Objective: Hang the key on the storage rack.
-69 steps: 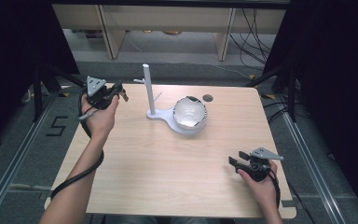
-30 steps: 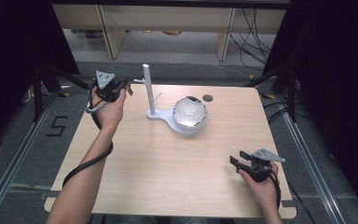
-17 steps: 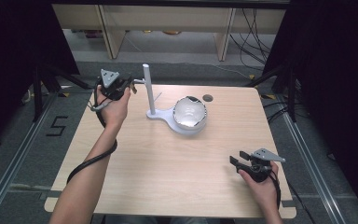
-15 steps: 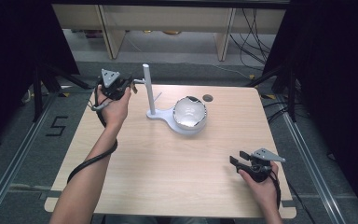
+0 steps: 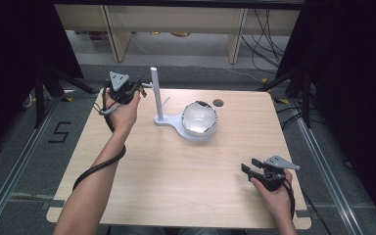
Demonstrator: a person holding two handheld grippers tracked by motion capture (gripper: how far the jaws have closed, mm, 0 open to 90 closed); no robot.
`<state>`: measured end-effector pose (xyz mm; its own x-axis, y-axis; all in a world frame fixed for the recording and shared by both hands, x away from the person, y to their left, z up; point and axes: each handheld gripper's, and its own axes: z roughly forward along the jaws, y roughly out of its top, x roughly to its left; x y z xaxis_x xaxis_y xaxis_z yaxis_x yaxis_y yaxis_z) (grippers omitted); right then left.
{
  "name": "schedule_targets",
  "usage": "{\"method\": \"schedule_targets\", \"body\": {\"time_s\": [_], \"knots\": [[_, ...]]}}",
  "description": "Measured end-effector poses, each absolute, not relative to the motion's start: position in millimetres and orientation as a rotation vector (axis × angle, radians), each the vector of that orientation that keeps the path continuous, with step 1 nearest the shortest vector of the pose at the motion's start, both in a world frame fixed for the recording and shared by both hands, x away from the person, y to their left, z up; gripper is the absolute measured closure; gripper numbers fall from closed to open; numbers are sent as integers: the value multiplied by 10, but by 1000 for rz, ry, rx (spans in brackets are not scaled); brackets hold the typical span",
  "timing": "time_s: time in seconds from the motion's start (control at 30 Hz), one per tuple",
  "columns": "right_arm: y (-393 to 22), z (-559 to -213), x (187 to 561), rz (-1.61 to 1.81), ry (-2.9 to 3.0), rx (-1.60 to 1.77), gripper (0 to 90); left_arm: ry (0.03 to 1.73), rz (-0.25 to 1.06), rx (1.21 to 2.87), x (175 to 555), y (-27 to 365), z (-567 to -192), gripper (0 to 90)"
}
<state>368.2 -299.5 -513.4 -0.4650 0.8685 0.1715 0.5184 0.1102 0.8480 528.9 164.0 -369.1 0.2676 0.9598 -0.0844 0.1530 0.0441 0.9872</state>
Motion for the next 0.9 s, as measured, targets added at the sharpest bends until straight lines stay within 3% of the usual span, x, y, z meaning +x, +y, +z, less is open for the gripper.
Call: {"method": "schedule_targets", "body": {"time_s": [0.9], "knots": [[-2988,-5128,3680,1292,2038,1369,458,1107,998,1459,5309,1448,-3676,889]]}}
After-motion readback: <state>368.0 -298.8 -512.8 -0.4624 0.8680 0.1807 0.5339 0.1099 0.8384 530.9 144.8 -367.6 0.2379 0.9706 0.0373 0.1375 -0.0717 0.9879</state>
